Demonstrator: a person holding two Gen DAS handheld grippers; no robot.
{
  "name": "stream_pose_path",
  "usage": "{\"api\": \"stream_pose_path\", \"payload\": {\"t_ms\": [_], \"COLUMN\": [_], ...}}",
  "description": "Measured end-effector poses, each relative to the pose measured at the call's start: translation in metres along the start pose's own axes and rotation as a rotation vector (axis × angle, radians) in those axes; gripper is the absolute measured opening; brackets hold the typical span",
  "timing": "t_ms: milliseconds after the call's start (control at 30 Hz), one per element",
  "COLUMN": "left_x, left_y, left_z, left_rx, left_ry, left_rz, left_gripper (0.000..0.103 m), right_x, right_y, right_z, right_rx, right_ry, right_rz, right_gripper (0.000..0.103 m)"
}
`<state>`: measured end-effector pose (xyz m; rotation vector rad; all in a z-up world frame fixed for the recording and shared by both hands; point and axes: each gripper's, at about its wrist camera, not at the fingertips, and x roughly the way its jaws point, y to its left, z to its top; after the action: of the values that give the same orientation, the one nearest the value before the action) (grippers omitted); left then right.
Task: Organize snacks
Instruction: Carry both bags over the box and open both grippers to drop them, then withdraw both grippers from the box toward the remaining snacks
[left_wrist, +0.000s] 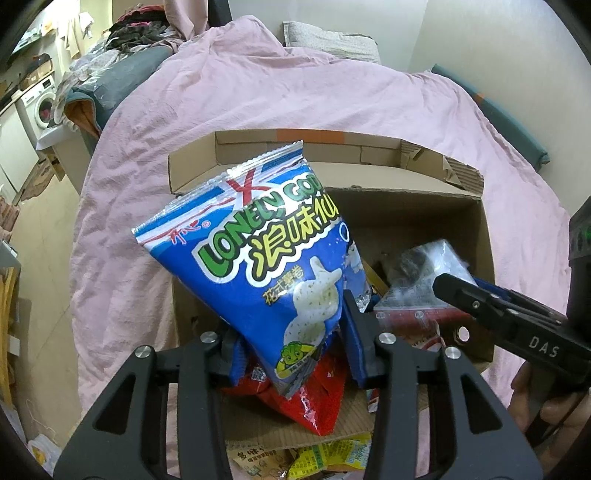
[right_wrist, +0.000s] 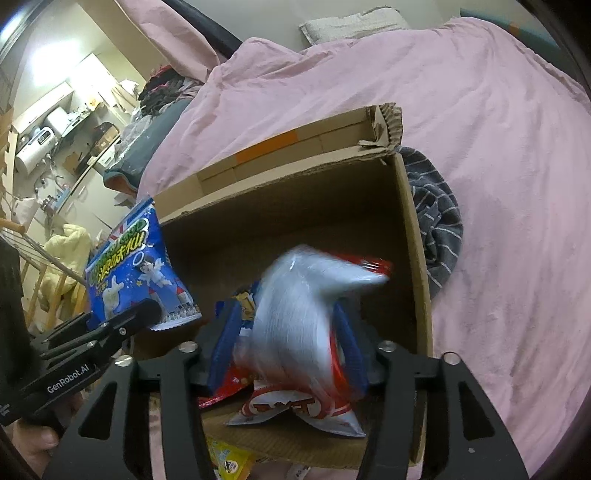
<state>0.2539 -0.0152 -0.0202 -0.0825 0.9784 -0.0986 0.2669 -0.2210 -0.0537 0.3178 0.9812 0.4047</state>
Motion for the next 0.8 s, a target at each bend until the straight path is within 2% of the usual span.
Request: {"api": "stream_pose_path", "payload": {"t_ms": [67, 133, 200, 233, 300, 533, 800], "left_x": [-0.001, -0.004, -0.006, -0.006, -0.007, -0.005, -0.011], "left_y": [0.0, 0.001, 0.001, 0.001, 0.002, 0.004, 0.003], "left_z": [-0.001, -0.001, -0.001, 0.0, 0.0, 0.0, -0.007], "left_rx": [0.0, -0.011, -0.017, -0.019, -0.019, -0.026, 0.011], "left_ry": [0.001, -0.012, -0.024, -0.028, -0.027, -0.015, -0.046], "left_rz": [-0.005, -0.003, 0.009, 0.012, 0.017, 0.015, 0.035], "left_gripper": [0.054, 0.078, 0.087, 0.087, 0.087, 0.087, 0.087], "right_x": [-0.002, -0.004, -0.007, -0.007, -0.013, -0.012, -0.02], "right_y": [0.0, 0.001, 0.003, 0.004, 0.006, -0.002, 0.0], "right_z": [0.001, 0.002, 0.003, 0.003, 0.004, 0.004, 0.004], "right_rx": [0.002, -0.005, -0.018, -0.025, -0.046, -0.012, -0.021], "right_ry": [-0.007, -0.015, -0.027, -0.03, -0.061, -0.05, -0.067], "right_rz": [-0.006, -0.015, -0.026, -0.038, -0.073, -0.055, -0.05], "right_gripper": [0.071, 0.084, 0.092, 0.097, 0.098, 0.098, 0.098]}}
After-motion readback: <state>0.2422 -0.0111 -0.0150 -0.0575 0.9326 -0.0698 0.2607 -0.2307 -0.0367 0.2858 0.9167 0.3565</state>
